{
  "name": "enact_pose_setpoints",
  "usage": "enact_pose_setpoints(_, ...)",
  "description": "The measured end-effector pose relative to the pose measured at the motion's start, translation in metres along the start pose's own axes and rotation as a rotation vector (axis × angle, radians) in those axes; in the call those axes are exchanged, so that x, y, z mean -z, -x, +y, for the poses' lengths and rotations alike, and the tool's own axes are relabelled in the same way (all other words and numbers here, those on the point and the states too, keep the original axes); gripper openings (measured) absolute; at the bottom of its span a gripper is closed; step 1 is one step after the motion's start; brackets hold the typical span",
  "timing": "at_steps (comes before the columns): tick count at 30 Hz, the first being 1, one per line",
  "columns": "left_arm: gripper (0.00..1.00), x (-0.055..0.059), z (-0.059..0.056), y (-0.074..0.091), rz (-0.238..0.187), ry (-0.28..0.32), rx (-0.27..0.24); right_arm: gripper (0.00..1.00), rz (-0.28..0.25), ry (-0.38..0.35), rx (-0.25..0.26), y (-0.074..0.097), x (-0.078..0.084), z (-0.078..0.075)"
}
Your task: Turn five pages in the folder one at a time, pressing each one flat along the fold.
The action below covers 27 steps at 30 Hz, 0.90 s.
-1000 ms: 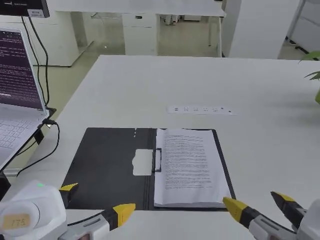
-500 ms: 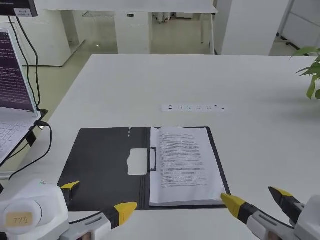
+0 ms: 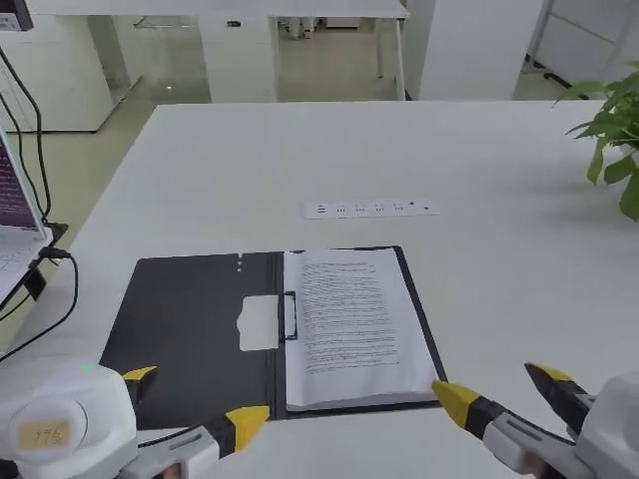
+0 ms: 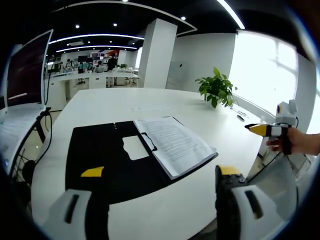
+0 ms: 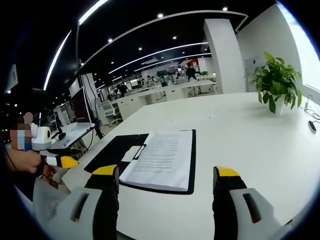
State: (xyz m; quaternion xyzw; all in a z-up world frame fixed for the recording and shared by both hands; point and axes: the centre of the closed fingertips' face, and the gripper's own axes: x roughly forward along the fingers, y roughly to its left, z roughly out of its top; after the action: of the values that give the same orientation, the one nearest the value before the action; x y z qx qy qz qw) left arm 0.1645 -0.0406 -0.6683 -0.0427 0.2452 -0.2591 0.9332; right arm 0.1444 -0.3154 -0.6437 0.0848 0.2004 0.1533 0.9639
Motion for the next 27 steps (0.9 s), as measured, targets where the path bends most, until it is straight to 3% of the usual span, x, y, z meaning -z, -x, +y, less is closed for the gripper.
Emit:
enact_pose_setpoints(14, 0.88, 0.002, -0.009, -0.032, 0.035, -0.029, 0.065, 0.76, 0.011, 0.004, 0.025, 0.002, 0.004, -0.003)
enact_pose_setpoints(27, 0.86, 0.004, -0.031, -0.065, 0.062, -0.065, 0.147, 0.76, 0.009, 0.006, 0.052, 0.007, 0.004, -0.004)
